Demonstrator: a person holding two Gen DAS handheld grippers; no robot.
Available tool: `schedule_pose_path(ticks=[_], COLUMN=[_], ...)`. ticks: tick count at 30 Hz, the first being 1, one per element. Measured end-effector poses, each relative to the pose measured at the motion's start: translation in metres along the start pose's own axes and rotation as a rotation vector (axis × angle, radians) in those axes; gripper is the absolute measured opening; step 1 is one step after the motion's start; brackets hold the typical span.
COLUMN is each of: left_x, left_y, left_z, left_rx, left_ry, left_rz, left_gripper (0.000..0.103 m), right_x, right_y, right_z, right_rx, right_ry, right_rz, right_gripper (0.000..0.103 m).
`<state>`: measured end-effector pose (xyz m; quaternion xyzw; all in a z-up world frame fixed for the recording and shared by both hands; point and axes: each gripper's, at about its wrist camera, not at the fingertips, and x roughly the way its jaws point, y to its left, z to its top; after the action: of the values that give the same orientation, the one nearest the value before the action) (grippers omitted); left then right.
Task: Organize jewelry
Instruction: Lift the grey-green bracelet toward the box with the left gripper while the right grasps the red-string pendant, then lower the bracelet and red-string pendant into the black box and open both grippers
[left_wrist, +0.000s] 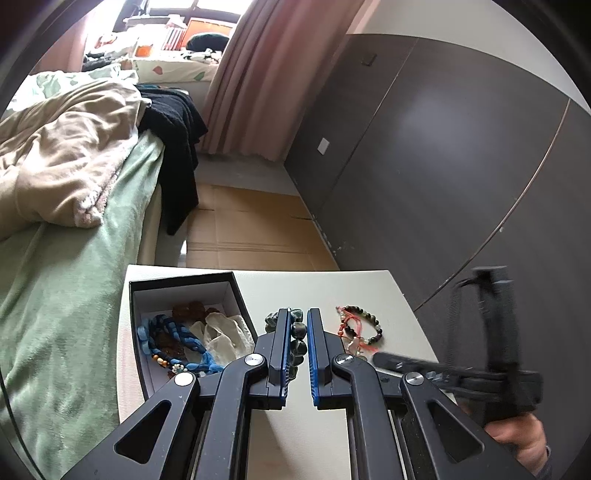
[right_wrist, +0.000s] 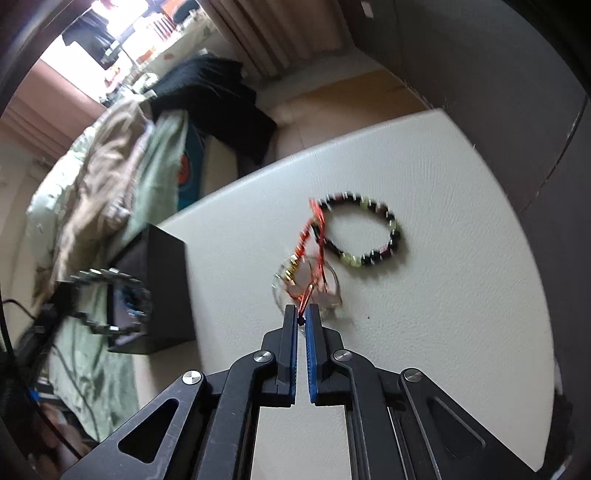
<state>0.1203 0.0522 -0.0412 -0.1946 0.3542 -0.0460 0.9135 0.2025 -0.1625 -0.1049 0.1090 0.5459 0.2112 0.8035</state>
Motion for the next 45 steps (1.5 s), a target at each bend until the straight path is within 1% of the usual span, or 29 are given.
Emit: schedule_pose_path(ticks=[3, 9, 15, 20, 22, 24, 25, 27, 28, 29, 30, 31, 32, 34, 37, 39, 42, 45], left_x=[0.0, -0.004, -0.015, -0.02, -0.022, -0.022, -0.022, -0.02, -0.018, -0.019, -0.02, -0.022, -0.025, -0.031, -0.033, -0.034, -0.036, -0.041], left_y=[0.0, 0.0, 0.007, 0.023, 0.031, 0.038, 0.043, 0.052, 0.057, 0.06, 0.063, 0.066, 0.067, 0.069, 0.076, 0.083, 0.093, 0.1], left_z=[0.0, 0.002, 0.008, 0.012, 0.014, 0.015, 0.016, 0.019, 0.02, 0.02, 0.019, 0.019, 0.019, 0.02, 0.021, 0.02, 0.021, 0.021], left_rx=[0.0, -0.002, -0.025, -0.064, -0.094, -0.123, -0.152, -0.202, -0.227, -0.248, -0.262, -0.275, -0.279, -0.278, -0.281, -0.305, -0.335, -0.341], left_ry=[-0.003, -0.018, -0.058, -0.082, -0.105, -0.125, -0.134, -0.111, -0.093, -0.089, -0.095, -0.109, -0.122, -0.149, -0.145, -0.138, -0.134, -0.148], left_rz=[0.0, -0.003, 0.006, 0.031, 0.046, 0.041, 0.027, -0.004, -0.01, -0.012, -0.009, 0.004, 0.013, 0.028, 0.064, 0.067, 0.07, 0.093], left_gripper=[0.009, 0.009, 0.009, 0.009, 0.009, 0.009, 0.009, 0.014, 0.024, 0.044, 0.057, 0.079, 0.087, 0.087, 0.087, 0.087, 0.087, 0.087], right_x=[-0.017, -0.041, -0.061, -0.068, -0.065, -0.062, -0.06, -0.056, -0.053, -0.05, -0.048, -0.047, -0.046, -0.044, -0.041, -0.037, -0.031, -0.023], right_y=[0.0, -0.001, 0.015, 0.031, 0.042, 0.052, 0.058, 0.067, 0.072, 0.077, 0.08, 0.082, 0.085, 0.091, 0.101, 0.11, 0.12, 0.129], right_z=[0.003, 0.01, 0.016, 0.014, 0.014, 0.013, 0.013, 0.011, 0.01, 0.01, 0.009, 0.007, 0.007, 0.005, 0.003, 0.002, -0.001, -0.003], right_rx=[0.008, 0.026, 0.003, -0.018, -0.03, -0.045, -0.051, -0.061, -0.066, -0.07, -0.072, -0.076, -0.08, -0.085, -0.096, -0.106, -0.116, -0.118], right_ry=[-0.061, -0.151, -0.24, -0.264, -0.264, -0.264, -0.263, -0.258, -0.254, -0.251, -0.248, -0.246, -0.244, -0.243, -0.243, -0.239, -0.227, -0.212], right_rz=[0.04, 0.114, 0.193, 0.246, 0.266, 0.285, 0.297, 0.315, 0.322, 0.331, 0.34, 0.345, 0.35, 0.37, 0.41, 0.431, 0.445, 0.452], right_gripper=[0.006, 0.006, 0.006, 0.006, 0.006, 0.006, 0.006, 0.006, 0.006, 0.006, 0.006, 0.006, 0.006, 0.006, 0.006, 0.006, 0.006, 0.006])
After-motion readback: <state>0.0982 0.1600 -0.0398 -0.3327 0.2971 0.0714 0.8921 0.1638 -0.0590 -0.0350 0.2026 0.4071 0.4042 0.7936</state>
